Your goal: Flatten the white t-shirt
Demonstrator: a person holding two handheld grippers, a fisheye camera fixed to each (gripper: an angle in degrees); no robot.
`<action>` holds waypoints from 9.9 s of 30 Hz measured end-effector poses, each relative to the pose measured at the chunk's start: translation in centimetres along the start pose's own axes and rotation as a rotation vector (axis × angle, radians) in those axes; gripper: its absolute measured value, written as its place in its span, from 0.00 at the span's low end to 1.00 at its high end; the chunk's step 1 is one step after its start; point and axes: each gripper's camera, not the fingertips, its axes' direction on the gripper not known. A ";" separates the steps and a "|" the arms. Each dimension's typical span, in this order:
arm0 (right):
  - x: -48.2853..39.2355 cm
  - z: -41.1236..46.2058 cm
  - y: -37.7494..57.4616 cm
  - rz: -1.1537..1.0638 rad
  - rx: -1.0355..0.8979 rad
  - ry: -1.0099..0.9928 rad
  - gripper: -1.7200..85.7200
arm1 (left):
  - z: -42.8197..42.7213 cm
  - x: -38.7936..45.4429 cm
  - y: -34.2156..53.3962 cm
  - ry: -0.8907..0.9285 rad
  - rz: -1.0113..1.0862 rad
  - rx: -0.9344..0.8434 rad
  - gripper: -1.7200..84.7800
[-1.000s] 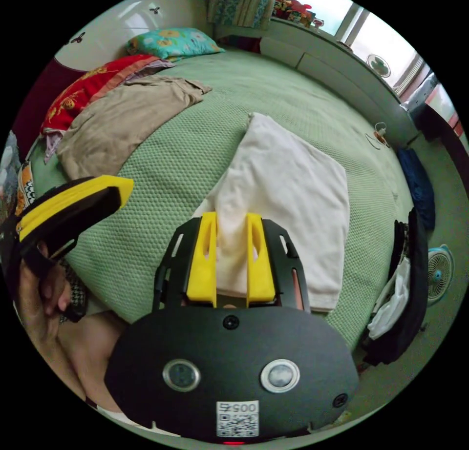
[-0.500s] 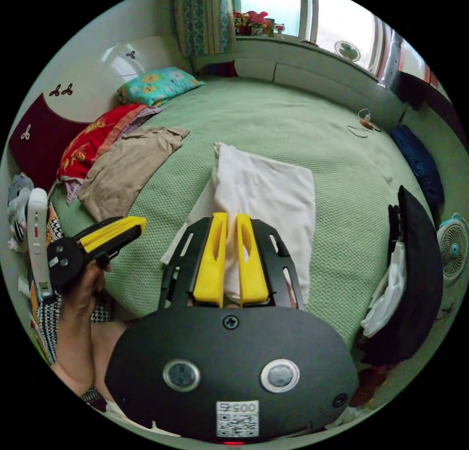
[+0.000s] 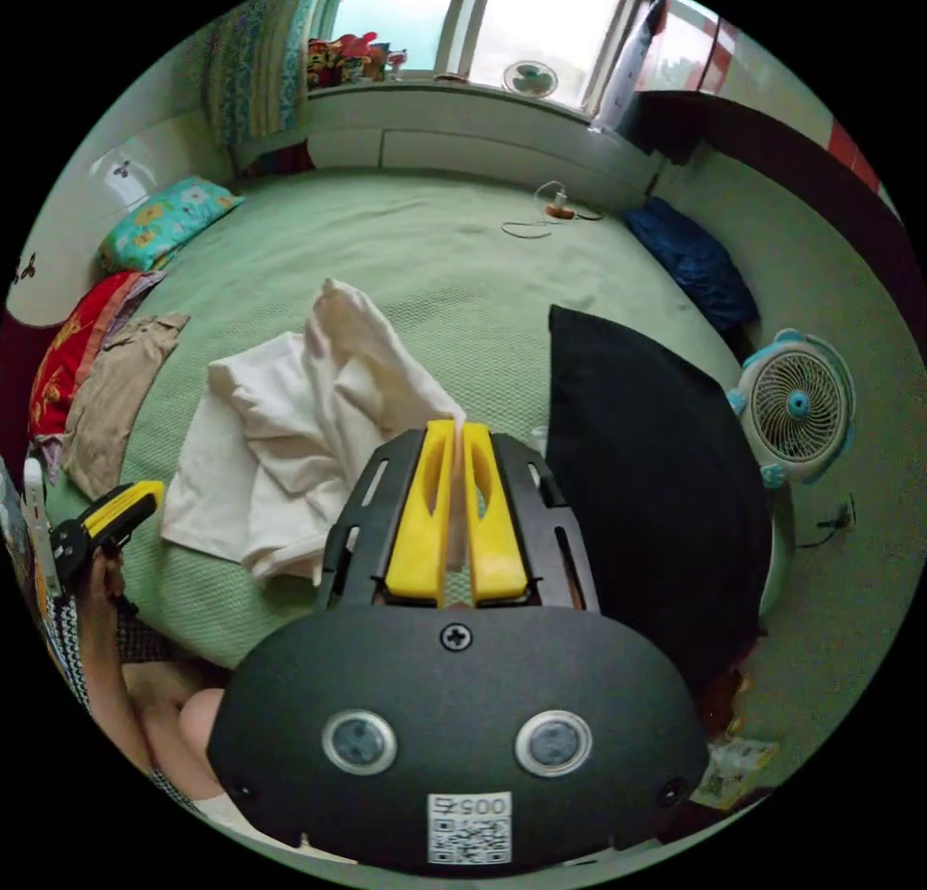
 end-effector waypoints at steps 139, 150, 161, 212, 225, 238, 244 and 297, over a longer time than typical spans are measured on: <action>7.1 -6.7 32.4 -0.093 0.085 -0.498 0.09 | -3.9 1.0 3.9 0.033 0.039 -0.068 0.10; 9.1 -7.0 35.1 -0.057 0.076 -0.551 0.07 | -10.6 2.7 9.7 -0.067 0.119 -0.015 0.06; 6.2 -8.0 36.7 -0.098 0.074 -0.412 0.07 | -16.5 -3.3 16.5 -0.120 0.014 -0.071 0.05; -5.3 -1.5 14.7 -0.315 0.202 -0.420 0.13 | -11.6 -5.7 5.8 0.022 -0.026 0.040 0.09; -16.3 9.8 2.4 -0.445 0.016 -0.202 0.06 | -3.2 -6.8 -4.0 0.092 -0.010 -0.040 0.15; -3.5 12.4 -15.8 -0.125 0.036 -0.115 0.01 | -2.0 -9.8 -6.9 0.099 -0.027 -0.044 0.14; 0.1 16.2 -21.8 0.122 -0.063 -0.011 0.01 | -1.6 -11.3 -8.0 0.116 -0.042 -0.033 0.14; -25.4 14.9 -28.8 -0.539 0.072 -0.505 0.11 | -3.3 -23.4 -9.1 0.111 -0.147 0.078 0.12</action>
